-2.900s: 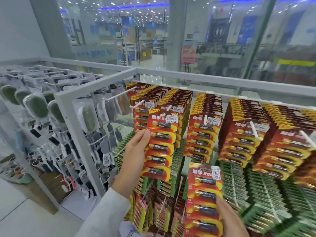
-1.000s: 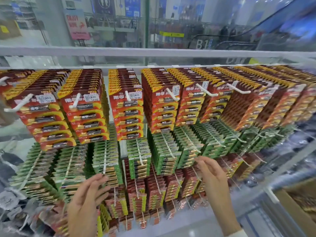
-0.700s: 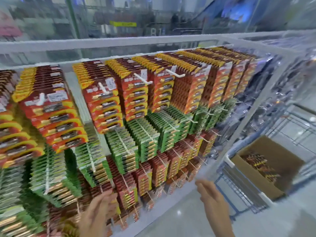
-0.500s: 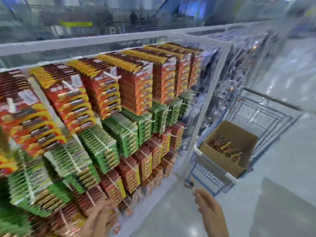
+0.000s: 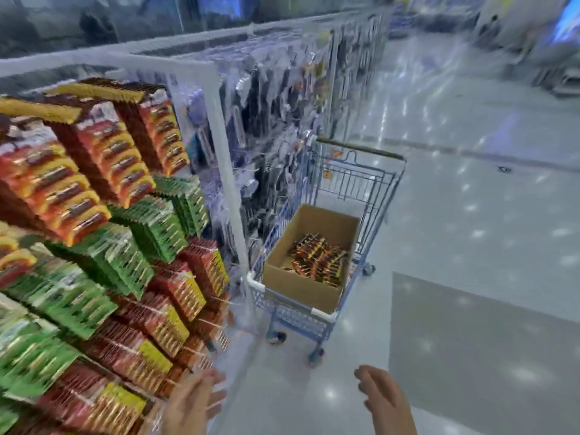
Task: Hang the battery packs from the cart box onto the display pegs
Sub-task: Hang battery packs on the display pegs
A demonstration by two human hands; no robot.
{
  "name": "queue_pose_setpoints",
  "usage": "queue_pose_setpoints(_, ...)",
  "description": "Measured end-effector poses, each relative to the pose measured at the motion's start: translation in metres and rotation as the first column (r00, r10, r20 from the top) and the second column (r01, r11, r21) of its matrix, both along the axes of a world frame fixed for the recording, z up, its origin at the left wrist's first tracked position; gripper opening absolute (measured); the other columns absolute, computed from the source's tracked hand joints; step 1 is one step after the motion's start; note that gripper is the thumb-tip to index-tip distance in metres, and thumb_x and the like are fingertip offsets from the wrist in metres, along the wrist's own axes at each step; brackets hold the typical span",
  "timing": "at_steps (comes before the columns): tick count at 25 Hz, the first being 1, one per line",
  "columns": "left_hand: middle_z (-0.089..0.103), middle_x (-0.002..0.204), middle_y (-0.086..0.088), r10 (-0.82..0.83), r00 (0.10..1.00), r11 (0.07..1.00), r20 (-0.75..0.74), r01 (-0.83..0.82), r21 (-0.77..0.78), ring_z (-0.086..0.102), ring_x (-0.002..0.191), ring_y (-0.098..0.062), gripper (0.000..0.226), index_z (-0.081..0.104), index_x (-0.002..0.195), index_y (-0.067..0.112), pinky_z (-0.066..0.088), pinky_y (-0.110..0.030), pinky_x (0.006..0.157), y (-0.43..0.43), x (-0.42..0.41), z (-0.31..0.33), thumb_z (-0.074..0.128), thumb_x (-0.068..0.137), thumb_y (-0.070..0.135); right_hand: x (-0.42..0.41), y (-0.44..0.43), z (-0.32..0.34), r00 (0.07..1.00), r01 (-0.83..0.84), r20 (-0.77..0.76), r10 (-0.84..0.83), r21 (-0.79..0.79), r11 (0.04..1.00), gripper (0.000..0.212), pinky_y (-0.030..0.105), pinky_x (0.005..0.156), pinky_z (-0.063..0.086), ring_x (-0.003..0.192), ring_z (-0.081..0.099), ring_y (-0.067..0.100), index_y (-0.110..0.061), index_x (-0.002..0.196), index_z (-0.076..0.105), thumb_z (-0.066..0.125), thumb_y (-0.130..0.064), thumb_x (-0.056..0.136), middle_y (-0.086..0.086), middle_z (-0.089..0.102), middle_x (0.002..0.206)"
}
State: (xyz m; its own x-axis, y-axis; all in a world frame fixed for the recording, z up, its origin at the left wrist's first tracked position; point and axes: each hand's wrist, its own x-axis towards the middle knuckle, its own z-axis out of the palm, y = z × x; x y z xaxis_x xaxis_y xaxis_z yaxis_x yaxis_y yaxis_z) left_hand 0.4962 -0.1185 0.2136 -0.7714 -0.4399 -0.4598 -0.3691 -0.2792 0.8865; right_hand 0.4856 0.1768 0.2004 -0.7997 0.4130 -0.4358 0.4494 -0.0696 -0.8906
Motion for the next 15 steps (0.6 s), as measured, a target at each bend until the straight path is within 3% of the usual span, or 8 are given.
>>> queue_pose_setpoints(3,0.076,0.095,-0.015,-0.100,0.995,0.993,0.007,0.100,-0.057,0.069,0.075,-0.032,0.020,0.068,0.105,0.003,0.056,-0.030,0.059,0.034,-0.037,0.007,0.050,0.104,-0.002,-0.023,0.025,0.003,0.999,0.033,-0.026,-0.034,-0.043,0.999,0.008,0.035,0.086,0.050,0.098,0.069,0.024,-0.013,0.091,0.076,0.070,-0.007,0.094,0.004,0.078,0.097)
queue_pose_setpoints(6,0.079,0.095,-0.009,-0.120,0.993,0.990,0.019,0.122,-0.078,0.070,0.081,-0.034,0.018,0.072,0.101,0.011,0.052,-0.037,0.074,0.067,-0.076,0.001,0.055,0.104,0.004,-0.054,0.040,-0.004,0.999,0.035,-0.012,-0.035,-0.042,0.999,0.008,0.041,0.094,0.050,0.101,0.069,0.024,-0.014,0.096,0.075,0.067,-0.011,0.097,0.003,0.078,0.100)
queue_pose_setpoints(10,0.081,0.093,-0.003,-0.197,0.980,0.975,0.032,0.199,-0.102,0.073,0.087,-0.035,0.018,0.074,0.104,0.012,0.055,-0.043,0.080,0.085,-0.142,-0.007,0.056,0.105,0.009,-0.108,0.051,-0.017,0.999,0.047,0.019,-0.046,-0.044,0.998,0.010,0.039,0.088,0.049,0.100,0.069,0.025,-0.015,0.097,0.074,0.065,-0.013,0.098,-0.007,0.078,0.089)
queue_pose_setpoints(15,0.081,0.097,-0.002,-0.291,0.955,0.949,0.051,0.295,-0.108,0.073,0.092,-0.032,0.019,0.074,0.108,0.013,0.057,-0.042,0.080,0.100,-0.251,-0.022,0.055,0.106,0.012,-0.198,0.060,-0.029,0.992,0.108,0.065,-0.105,-0.045,0.993,0.010,0.037,0.083,0.049,0.102,0.068,0.028,-0.015,0.093,0.075,0.067,-0.012,0.097,-0.004,0.078,0.089)
